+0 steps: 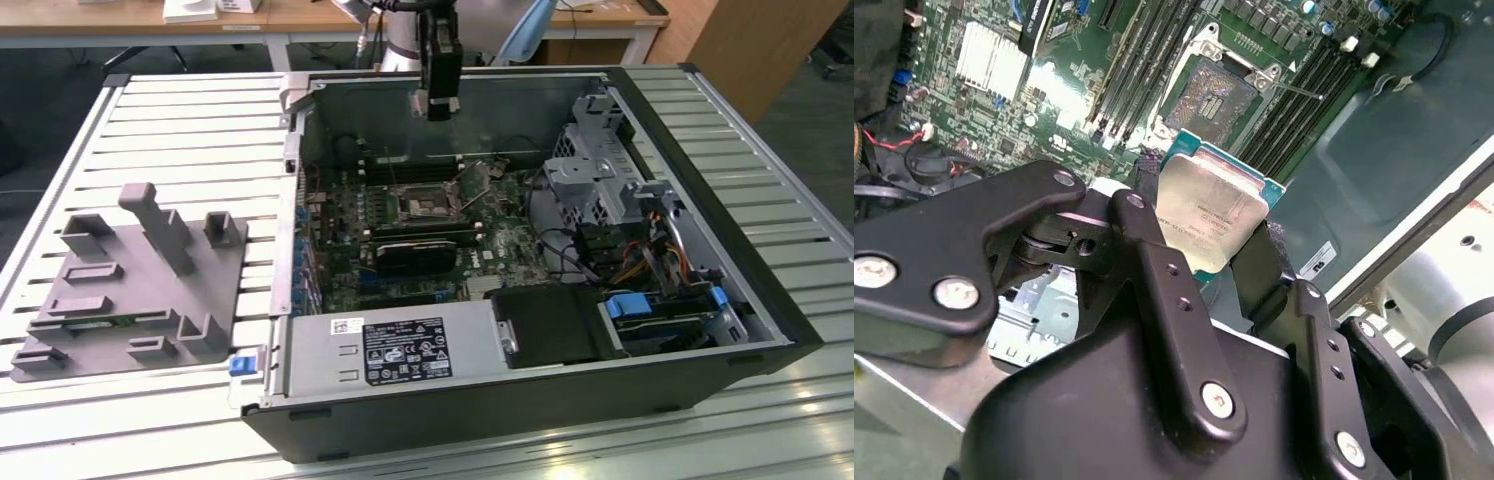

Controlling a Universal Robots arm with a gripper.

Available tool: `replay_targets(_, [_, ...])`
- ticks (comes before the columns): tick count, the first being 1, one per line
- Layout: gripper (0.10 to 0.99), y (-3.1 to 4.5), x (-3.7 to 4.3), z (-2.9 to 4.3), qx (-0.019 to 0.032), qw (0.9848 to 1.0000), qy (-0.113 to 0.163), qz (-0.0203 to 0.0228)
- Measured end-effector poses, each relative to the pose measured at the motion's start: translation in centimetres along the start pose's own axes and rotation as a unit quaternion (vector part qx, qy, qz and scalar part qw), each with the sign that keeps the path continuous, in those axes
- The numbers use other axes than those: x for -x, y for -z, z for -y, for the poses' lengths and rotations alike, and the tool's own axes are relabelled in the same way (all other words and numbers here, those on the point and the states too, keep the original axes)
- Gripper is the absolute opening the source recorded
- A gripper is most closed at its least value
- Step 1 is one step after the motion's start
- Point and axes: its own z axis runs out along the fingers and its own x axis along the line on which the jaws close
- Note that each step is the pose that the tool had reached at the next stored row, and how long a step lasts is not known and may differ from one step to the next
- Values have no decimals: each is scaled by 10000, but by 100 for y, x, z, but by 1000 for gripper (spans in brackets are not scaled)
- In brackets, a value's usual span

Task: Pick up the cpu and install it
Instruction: 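Place the cpu into insertion slot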

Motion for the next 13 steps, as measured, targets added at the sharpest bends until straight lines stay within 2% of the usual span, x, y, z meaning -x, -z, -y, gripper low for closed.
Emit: replay_targets(13, [541,-5,0,0,8,9991,-422,29])
